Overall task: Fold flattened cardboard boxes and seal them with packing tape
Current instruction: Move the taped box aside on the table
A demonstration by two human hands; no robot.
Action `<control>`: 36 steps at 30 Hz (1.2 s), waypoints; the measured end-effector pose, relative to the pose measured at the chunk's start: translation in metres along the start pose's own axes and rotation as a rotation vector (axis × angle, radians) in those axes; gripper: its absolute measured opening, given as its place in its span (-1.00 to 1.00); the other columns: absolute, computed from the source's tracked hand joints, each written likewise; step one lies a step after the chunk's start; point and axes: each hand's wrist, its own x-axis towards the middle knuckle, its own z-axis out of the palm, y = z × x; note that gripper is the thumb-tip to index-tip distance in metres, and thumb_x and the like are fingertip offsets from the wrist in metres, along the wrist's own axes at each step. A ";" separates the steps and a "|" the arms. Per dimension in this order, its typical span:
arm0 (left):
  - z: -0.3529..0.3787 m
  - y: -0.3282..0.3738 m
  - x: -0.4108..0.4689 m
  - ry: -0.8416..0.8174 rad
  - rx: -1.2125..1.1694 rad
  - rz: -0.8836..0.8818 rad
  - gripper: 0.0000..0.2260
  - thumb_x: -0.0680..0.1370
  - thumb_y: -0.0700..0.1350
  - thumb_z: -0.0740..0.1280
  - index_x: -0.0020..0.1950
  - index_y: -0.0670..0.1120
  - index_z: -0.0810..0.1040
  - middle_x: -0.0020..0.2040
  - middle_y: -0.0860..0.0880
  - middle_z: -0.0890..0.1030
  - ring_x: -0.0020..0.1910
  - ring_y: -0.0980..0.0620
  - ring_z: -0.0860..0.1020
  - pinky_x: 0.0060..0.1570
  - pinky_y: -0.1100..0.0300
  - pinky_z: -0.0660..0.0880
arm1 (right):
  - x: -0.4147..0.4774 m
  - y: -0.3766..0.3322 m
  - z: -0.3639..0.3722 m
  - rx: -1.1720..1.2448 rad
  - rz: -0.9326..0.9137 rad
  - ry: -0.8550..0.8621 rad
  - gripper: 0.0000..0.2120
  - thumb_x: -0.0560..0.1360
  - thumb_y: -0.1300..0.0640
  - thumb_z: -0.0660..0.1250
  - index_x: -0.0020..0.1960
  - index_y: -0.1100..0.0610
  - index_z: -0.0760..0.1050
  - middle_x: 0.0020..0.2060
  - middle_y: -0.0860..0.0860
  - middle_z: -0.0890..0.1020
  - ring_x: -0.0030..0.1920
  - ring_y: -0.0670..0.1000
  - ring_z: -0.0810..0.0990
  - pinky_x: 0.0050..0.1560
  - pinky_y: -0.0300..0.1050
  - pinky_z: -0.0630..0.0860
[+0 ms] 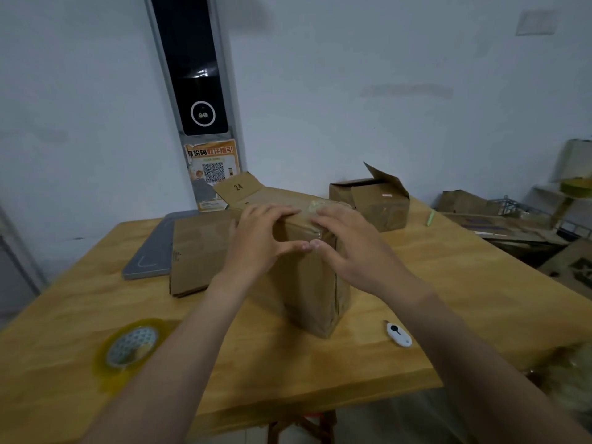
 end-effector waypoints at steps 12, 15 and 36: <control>0.017 -0.005 0.000 0.040 -0.049 0.051 -0.18 0.20 0.53 0.30 0.37 0.16 0.52 0.36 0.19 0.49 0.39 0.08 0.33 0.42 -0.22 0.32 | 0.031 0.019 0.008 0.054 0.145 0.003 -0.49 0.68 -0.27 -0.08 0.51 -0.16 0.37 0.47 -0.27 0.40 0.50 -0.16 0.22 0.45 0.16 0.27; 0.018 -0.006 0.002 0.041 -0.041 0.038 -0.18 0.20 0.54 0.30 0.35 0.15 0.51 0.34 0.18 0.50 0.39 0.08 0.34 0.41 -0.24 0.34 | 0.035 0.017 0.002 0.011 0.151 -0.055 -0.51 0.69 -0.23 -0.09 0.53 -0.17 0.33 0.50 -0.27 0.35 0.51 -0.14 0.18 0.41 0.21 0.22; -0.031 0.018 -0.037 -0.052 -0.902 -0.707 -0.60 0.59 0.02 0.43 0.37 -0.08 0.46 0.26 -0.05 0.61 0.18 -0.09 0.61 0.12 -0.06 0.64 | 0.048 -0.030 -0.045 0.273 0.394 -0.247 -0.16 0.48 -0.14 0.48 0.61 0.06 0.17 0.47 0.07 0.40 0.43 0.10 0.41 0.30 -0.08 0.37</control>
